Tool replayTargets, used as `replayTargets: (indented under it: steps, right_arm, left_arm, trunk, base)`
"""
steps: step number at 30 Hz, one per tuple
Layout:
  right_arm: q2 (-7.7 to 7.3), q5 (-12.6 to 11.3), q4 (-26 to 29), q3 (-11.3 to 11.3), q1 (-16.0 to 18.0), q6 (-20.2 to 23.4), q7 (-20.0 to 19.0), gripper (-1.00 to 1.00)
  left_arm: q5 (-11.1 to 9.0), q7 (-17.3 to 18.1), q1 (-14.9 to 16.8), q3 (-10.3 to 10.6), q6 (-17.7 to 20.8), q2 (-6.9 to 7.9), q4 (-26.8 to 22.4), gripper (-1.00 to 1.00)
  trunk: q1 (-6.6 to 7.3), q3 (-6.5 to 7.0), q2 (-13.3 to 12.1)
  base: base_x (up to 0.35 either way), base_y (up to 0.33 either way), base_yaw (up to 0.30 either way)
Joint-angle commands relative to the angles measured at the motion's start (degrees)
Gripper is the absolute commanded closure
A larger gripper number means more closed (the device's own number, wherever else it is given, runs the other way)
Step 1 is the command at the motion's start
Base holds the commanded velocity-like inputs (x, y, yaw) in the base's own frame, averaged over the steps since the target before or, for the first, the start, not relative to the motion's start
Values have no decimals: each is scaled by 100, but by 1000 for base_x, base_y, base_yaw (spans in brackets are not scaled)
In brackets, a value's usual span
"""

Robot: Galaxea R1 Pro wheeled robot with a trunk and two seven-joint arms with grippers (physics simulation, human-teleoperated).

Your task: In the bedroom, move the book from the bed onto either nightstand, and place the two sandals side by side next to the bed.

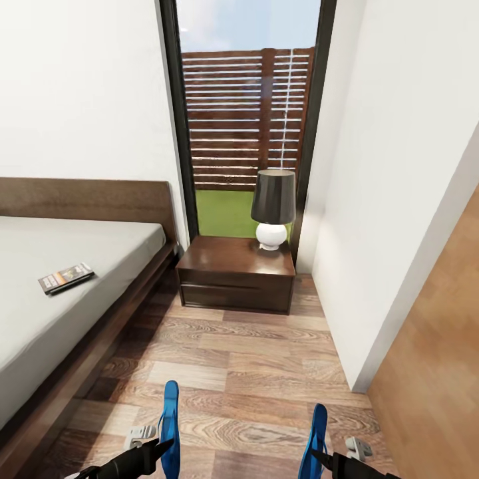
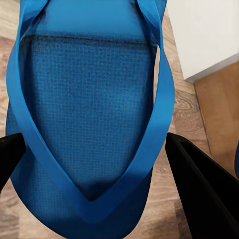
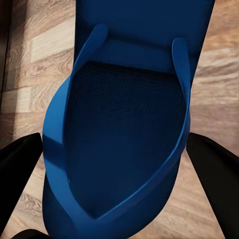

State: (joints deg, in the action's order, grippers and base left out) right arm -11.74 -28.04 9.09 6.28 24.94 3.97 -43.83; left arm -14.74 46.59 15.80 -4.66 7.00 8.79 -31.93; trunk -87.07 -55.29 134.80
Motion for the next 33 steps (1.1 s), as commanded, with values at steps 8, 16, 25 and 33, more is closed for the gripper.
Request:
replayTargets:
  steps: [8, 16, 25, 33]
  right_arm:
    - [-4, -61, 5, 39, 2, 43, -19, 100]
    - [-4, -61, 5, 39, 2, 43, -13, 100]
    - [3, -61, 5, 39, 2, 42, -12, 100]
    - [11, -61, 5, 39, 2, 42, -12, 100]
  left_arm:
    - [-55, 26, 2, -8, 59, 0, 3, 100]
    - [-55, 26, 2, -9, 63, 0, 3, 100]
    - [-55, 19, 2, -9, 59, 0, 3, 100]
    - [-55, 17, 2, -9, 59, 0, 3, 100]
  trunk:
    - [1, -5, 2]
    - [1, -5, 2]
    - [1, -5, 2]
    - [1, -5, 2]
  base:
    - [5, 0, 0]
    - [105, 0, 0]
    - [164, -27, 0]
    - [225, -154, 0]
